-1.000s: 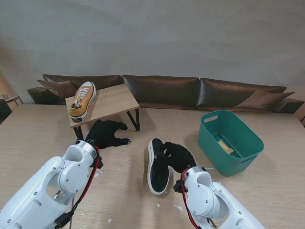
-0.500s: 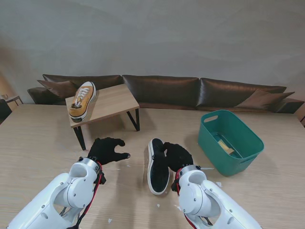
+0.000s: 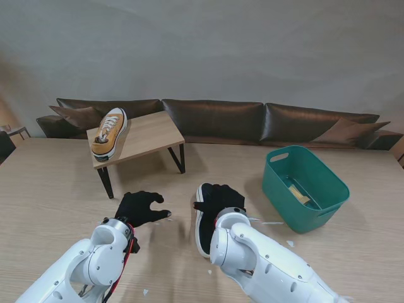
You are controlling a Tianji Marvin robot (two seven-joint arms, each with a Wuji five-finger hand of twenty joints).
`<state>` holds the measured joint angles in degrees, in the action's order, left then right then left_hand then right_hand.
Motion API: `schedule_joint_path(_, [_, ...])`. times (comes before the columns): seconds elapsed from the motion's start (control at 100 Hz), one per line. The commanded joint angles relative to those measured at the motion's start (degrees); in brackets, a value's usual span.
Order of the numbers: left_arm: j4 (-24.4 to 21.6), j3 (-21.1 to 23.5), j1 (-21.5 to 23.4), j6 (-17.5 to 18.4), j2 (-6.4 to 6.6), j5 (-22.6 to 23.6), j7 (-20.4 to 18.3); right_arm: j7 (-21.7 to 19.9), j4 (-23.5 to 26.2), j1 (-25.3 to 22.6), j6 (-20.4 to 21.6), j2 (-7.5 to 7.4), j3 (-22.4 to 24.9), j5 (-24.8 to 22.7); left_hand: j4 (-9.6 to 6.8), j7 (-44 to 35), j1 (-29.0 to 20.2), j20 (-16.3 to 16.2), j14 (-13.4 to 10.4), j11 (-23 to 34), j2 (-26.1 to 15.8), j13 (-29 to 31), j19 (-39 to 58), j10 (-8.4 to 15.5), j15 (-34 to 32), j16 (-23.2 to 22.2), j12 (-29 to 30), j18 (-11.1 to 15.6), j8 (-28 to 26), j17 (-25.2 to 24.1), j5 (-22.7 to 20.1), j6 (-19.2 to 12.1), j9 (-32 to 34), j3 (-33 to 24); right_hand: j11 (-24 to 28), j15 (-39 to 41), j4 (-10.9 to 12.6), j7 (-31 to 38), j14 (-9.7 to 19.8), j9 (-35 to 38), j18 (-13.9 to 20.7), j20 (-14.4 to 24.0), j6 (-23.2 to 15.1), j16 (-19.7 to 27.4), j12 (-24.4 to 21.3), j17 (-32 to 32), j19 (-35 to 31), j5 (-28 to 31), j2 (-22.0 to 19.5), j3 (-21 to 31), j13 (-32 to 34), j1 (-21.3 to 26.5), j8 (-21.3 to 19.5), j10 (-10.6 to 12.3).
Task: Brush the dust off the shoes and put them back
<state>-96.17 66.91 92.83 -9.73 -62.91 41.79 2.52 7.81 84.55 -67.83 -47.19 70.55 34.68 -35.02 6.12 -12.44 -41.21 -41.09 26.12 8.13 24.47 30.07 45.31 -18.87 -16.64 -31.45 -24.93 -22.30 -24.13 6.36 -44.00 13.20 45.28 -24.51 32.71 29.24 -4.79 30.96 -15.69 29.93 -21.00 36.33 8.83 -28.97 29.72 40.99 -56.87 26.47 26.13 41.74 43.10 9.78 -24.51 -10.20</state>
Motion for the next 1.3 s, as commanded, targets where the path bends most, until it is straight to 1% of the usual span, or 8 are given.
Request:
schedule_joint_path(0.0, [0.0,0.0,0.5,0.0,-0.37,-0.4,-0.6,-1.7,-0.7,1.3,-0.7,1.07,-0.6,-0.2,-2.16,-0.2,-0.7,0.4,1.7,-0.3,-1.7,0.3,-1.5,-0.8,1.1,0.8,0.3,-1.2,-0.4,-1.2,-0.6,0.8,0.5,0.9,0.5,-0.4,2.1,-0.2,0.7,-3.8,0.1,0.1,2.0,0.7,-1.0,-20.6,-2.4,-3.3,1.4,-1.0,-2.9,-3.6,-0.6,-1.4])
schedule_joint_path(0.23, [0.0,-0.1,0.8,-0.4,-0.37,-1.2,-0.9,-2.8,-5.9,6.7,-6.8,3.52,-5.9,1.0,-2.22,-0.2,-0.8,0.3,1.9,-0.3,-2.0,0.0,-2.4,-0.9,1.4,0.9,0.3,-1.2,-0.5,-1.5,-0.8,0.9,0.5,1.3,-0.4,-0.8,2.4,-0.9,1.0,-9.6,0.5,0.6,6.3,1.2,-2.1,-21.7,-2.2,-9.2,1.4,1.8,-6.3,-7.2,-1.0,-2.7])
schedule_joint_path(0.33, [-0.2,-0.1,0.9,-0.5,-0.31,-1.4,-1.4,-5.8,-5.5,8.8,-9.7,3.14,-8.4,1.5,-2.25,-0.2,-0.8,0.2,1.8,-0.3,-2.2,-0.1,-2.8,-1.0,1.5,1.0,0.3,-1.2,-0.5,-1.6,-0.8,1.0,0.4,1.4,-0.6,-0.8,2.4,-0.8,1.2,-10.1,1.0,0.9,7.5,1.3,-2.7,-21.5,-2.6,-9.8,1.1,2.1,-6.6,-7.8,-1.1,-2.9])
schedule_joint_path(0.42, [-0.2,-0.2,1.0,-0.6,-0.29,-1.4,-1.6,-7.1,-6.7,10.0,-10.8,3.79,-9.4,2.2,-2.28,-0.2,-0.8,0.2,1.9,-0.2,-2.2,-0.1,-3.2,-0.8,1.6,1.0,0.3,-1.3,-0.5,-1.7,-0.9,0.9,0.6,1.6,-0.6,-0.9,2.5,-1.0,1.1,-10.7,1.5,1.2,8.7,1.4,-3.0,-21.7,-3.1,-10.4,1.1,2.3,-7.1,-8.0,-0.9,-2.9])
schedule_joint_path(0.6, [-0.5,-0.2,1.1,-0.9,-0.22,-1.7,-2.1,-13.8,-10.0,9.9,-10.8,6.38,-8.0,-4.7,-2.34,-0.2,-0.8,0.1,1.9,-0.3,-2.5,-0.3,-4.1,-1.1,1.8,1.1,0.3,-1.4,-0.5,-1.9,-0.9,1.0,0.6,1.9,-0.5,-0.6,2.5,-1.5,1.8,-12.2,3.3,2.1,10.1,1.5,-3.5,-22.1,-4.8,-12.1,0.9,2.5,-7.7,-8.2,-0.4,-3.2])
schedule_joint_path(0.8, [-0.8,-0.2,1.4,-1.4,-0.13,-1.5,-2.6,-17.3,-13.7,7.7,-10.9,9.94,-3.0,-14.0,-2.44,-0.3,-1.0,-0.1,2.0,-0.2,-2.8,-0.2,-4.9,-1.1,1.9,1.1,0.3,-1.4,-0.6,-2.0,-1.1,1.1,0.9,2.3,0.7,0.3,2.6,-1.2,1.0,-12.9,3.7,2.3,11.9,1.4,-3.6,-21.9,-5.7,-14.2,1.4,2.5,-7.7,-6.8,0.0,-4.3])
schedule_joint_path(0.98, [-0.7,-0.6,1.2,-1.9,-0.03,-1.4,-3.2,-19.7,-15.7,7.8,-10.9,11.09,-1.6,-16.0,-2.48,-0.3,-1.1,-0.2,2.0,-0.2,-3.0,-0.2,-5.5,-1.2,2.0,1.1,0.2,-1.5,-0.6,-2.1,-1.1,1.2,0.9,2.6,1.3,0.8,2.6,-0.3,0.9,-12.5,3.9,2.2,11.8,1.5,-3.8,-21.8,-6.3,-14.3,1.2,1.7,-7.5,-6.2,0.2,-4.3])
schedule_joint_path(1.29, [-0.7,-0.6,1.2,-2.1,0.08,-1.2,-3.6,-18.2,-23.4,11.7,-10.9,13.23,-3.6,-9.2,-2.58,-0.3,-1.1,-0.7,2.0,-0.1,-3.4,-0.2,-6.0,-1.3,2.0,1.1,0.2,-1.4,-0.6,-1.9,-1.1,1.1,1.0,3.0,1.5,1.8,2.6,0.4,1.7,-11.5,4.5,2.6,10.4,1.3,-4.2,-22.3,-7.7,-13.0,1.7,1.4,-7.2,-5.3,1.0,-3.3])
